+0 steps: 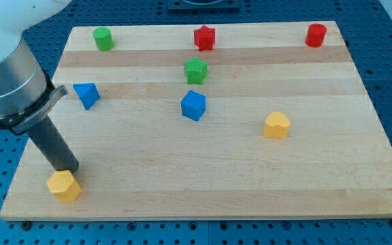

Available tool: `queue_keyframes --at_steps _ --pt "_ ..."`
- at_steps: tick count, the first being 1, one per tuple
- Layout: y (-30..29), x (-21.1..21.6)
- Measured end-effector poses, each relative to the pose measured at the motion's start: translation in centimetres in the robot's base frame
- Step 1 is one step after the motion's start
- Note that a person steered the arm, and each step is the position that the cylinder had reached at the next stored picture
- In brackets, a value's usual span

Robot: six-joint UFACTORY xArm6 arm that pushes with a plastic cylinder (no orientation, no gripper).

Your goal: Slightly move the yellow hexagon towards the blue triangle

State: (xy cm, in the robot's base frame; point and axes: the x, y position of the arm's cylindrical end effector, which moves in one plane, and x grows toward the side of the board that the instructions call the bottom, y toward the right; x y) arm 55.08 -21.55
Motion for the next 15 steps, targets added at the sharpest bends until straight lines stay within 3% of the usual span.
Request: queue_keyframes --at_steps 2,5,15 --pt "5.1 -0.5" --pt "10.5 6.7" --pt "0.5 6.8"
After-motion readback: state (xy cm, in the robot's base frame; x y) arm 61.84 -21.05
